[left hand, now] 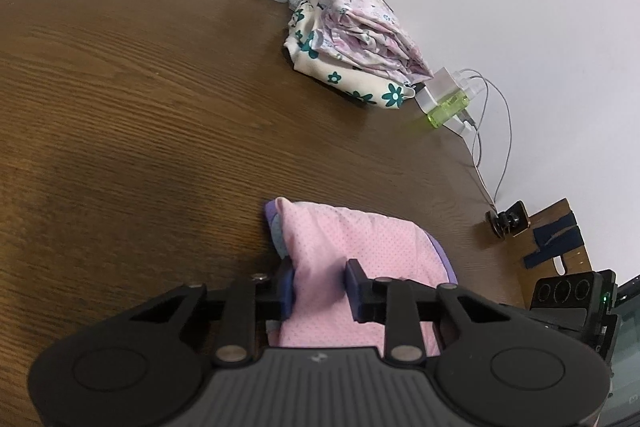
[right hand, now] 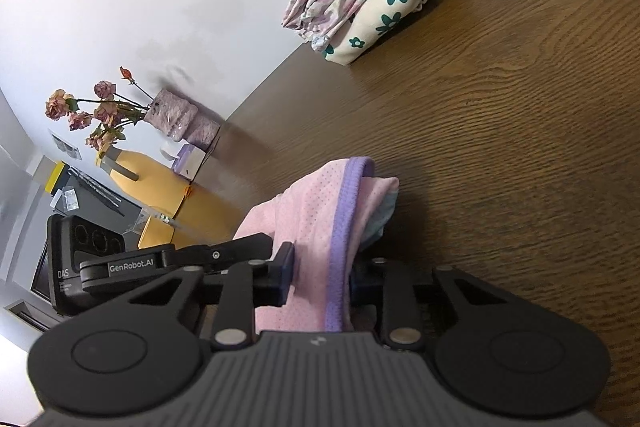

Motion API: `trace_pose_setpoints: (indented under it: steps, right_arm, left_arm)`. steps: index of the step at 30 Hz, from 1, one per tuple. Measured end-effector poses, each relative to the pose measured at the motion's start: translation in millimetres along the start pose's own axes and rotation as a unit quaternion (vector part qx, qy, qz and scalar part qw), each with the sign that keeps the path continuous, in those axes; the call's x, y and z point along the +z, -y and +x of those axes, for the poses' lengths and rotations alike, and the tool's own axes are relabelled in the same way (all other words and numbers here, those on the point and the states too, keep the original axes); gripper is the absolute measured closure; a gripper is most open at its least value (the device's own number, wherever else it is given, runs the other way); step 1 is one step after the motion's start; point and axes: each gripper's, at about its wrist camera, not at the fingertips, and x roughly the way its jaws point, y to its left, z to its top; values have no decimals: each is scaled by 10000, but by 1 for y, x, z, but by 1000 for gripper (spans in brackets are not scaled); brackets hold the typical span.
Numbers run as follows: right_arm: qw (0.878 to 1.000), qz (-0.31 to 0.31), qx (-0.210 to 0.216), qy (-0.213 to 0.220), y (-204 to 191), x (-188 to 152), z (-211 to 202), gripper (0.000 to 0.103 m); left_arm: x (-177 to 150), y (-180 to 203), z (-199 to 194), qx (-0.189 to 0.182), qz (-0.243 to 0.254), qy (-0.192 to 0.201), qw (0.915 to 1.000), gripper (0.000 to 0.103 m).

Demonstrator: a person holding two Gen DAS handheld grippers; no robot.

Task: Fold clothes
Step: 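Lift the pink bundle with both grippers and carry it to the floral clothes stack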

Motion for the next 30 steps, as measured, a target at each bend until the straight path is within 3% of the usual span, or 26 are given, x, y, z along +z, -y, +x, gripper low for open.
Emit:
trace_pose_setpoints:
  steps: [14,30]
  right_arm:
    - [10000,10,59,11,1,1,2,85]
    - [9995,-150,191,190,-16,21,-9,87]
  left_arm:
    - [-11,-4,-3,-195,-306,348,9987,94]
    - [6,10,-21,-536,-362,674,9956,95]
